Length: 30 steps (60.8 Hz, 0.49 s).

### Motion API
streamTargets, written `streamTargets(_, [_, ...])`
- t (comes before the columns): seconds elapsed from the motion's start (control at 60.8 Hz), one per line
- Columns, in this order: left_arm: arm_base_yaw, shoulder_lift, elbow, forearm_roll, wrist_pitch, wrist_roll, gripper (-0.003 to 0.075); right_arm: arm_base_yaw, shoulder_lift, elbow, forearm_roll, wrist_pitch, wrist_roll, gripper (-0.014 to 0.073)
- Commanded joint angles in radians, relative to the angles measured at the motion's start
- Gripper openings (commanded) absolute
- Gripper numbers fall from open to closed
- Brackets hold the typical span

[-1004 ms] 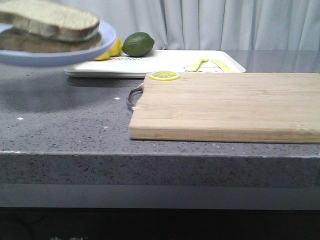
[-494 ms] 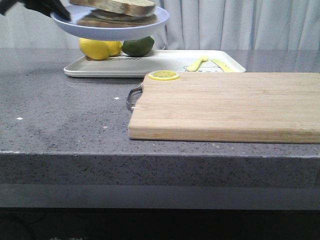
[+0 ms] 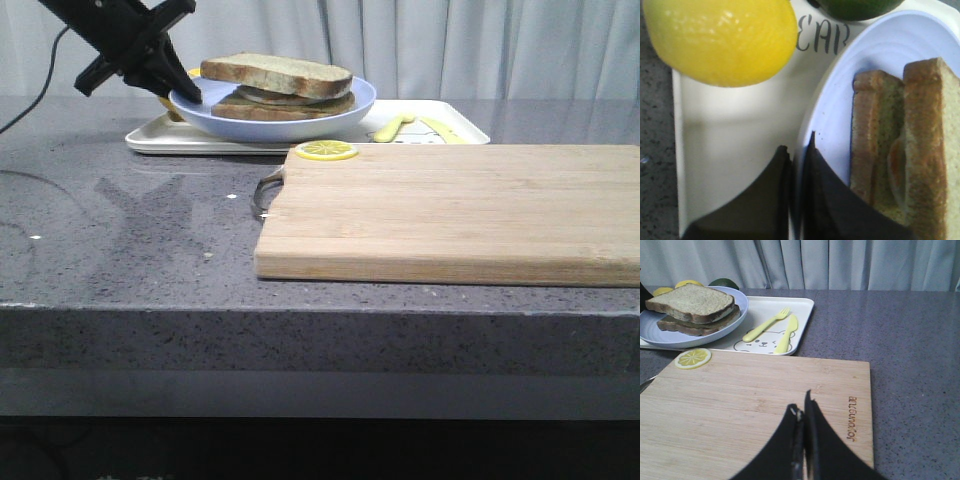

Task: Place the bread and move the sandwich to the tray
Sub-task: 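Carry the plate with the left gripper and lower it onto the white tray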

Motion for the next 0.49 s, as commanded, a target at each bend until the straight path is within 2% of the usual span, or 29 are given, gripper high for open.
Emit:
streamTargets(0.0, [-0.007, -0.061, -0.042, -0.140, -0.080, -0.015, -0.0020, -0.005, 0.003, -0.028, 0.000, -0.071, -0.001, -0.0060])
streamTargets(0.115, [-0.007, -0.037, -0.043, -0.211, -0.130, 0.013, -0.0020, -0.005, 0.003, -0.028, 0.000, -0.070, -0.001, -0.0060])
streamTargets(0.477, [-0.007, -0.025, -0.043, -0.194, -0.171, 0.022, -0.0019, -0.005, 0.003, -0.028, 0.000, -0.070, -0.001, -0.0060])
